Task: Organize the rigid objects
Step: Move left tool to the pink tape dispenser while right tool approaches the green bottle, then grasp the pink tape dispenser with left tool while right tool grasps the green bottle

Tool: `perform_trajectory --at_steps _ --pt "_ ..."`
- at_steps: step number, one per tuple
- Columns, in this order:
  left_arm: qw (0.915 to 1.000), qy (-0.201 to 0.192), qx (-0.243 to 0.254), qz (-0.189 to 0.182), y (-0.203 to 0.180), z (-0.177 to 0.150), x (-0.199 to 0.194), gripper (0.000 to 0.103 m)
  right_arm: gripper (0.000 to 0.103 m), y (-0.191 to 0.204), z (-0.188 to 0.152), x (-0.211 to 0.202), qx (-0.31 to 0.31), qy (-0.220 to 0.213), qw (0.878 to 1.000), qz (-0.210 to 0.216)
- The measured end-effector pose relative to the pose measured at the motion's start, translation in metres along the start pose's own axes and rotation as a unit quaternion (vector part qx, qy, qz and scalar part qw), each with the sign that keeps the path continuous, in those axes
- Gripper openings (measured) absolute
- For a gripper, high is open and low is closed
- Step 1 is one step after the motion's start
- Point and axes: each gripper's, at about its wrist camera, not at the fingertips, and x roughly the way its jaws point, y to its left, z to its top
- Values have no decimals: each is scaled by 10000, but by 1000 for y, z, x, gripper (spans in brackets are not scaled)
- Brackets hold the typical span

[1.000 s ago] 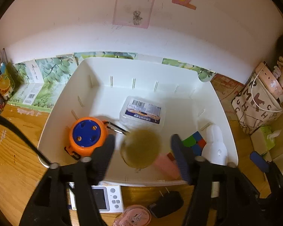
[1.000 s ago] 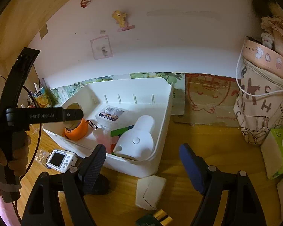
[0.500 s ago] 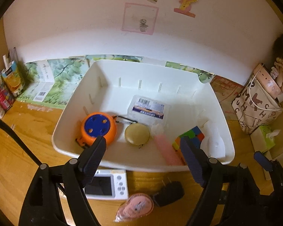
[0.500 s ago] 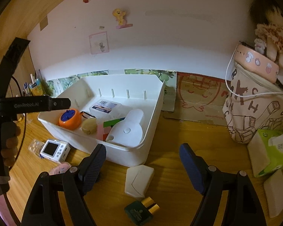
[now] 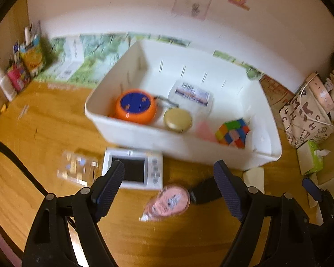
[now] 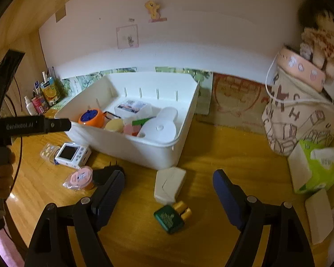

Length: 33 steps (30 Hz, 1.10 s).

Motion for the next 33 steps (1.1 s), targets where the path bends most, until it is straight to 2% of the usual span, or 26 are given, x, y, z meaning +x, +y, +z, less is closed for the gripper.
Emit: perform_trajectory --at_steps 9,18,25,33 --pt "9983 584 -30 68 -5 -32 24 85 84 -3 -21 12 -69 671 9977 52" --pt "9944 1039 -60 173 -11 -47 48 85 84 -15 -31 38 315 1363 9899 207" --pt "9928 1171 -117 243 -8 -48 59 85 84 -20 -39 57 485 1843 9813 268" --pt "9927 1180 -114 204 -8 -42 67 84 84 -15 -37 76 321 2019 9786 235"
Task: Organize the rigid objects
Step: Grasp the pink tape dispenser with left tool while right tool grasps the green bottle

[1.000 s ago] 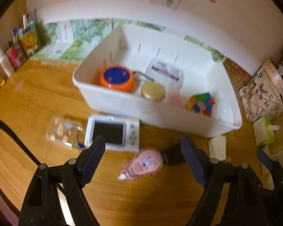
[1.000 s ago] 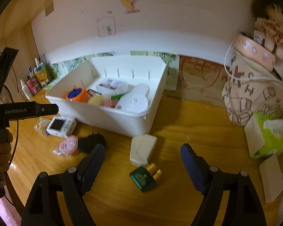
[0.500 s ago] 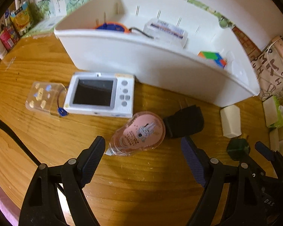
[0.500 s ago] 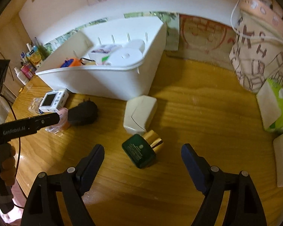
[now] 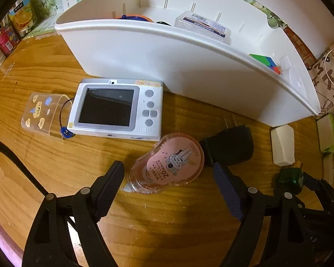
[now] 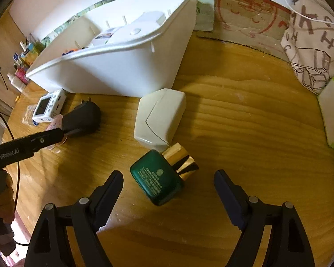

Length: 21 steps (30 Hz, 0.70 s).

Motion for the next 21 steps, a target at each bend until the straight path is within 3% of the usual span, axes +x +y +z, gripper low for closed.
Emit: perform_trajectory --at_steps 10,21 --pt "9997 -47 127 186 -7 11 11 73 53 23 6 2 -693 -77 9972 -256" --pt "9997 -166 122 154 -5 3 7 71 53 35 -1 -2 -910 82 9958 43"
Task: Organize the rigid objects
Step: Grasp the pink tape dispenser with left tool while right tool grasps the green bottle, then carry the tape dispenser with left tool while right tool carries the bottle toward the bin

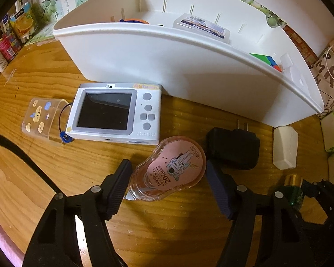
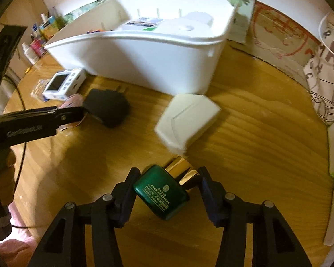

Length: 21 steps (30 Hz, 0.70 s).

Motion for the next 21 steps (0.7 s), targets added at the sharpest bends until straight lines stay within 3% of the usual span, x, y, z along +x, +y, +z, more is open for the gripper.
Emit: perform_trajectory --at_steps 11,21 --pt "9993 -273 -262 26 37 -32 -22 71 53 54 -7 -11 -700 32 9973 226" --pt "9952 -955 -167 153 65 -23 -74 71 53 85 18 -38 -1320 -674 9884 345"
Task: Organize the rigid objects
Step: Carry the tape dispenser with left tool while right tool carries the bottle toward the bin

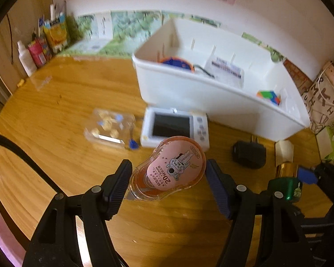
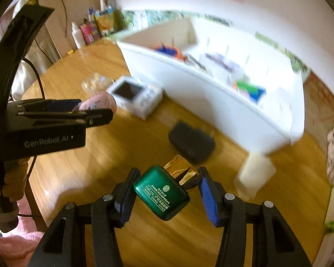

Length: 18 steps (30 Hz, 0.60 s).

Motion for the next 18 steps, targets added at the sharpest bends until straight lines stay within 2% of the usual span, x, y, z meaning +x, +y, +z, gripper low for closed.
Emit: perform_trajectory --at_steps 9,18 --pt "9989 -460 130 25 10 31 -16 71 53 7 44 -23 -298 -868 9957 -88" --pt "9968 -782 176 3 11 56 -19 71 53 -3 72 -38 -153 -1628 9860 -331"
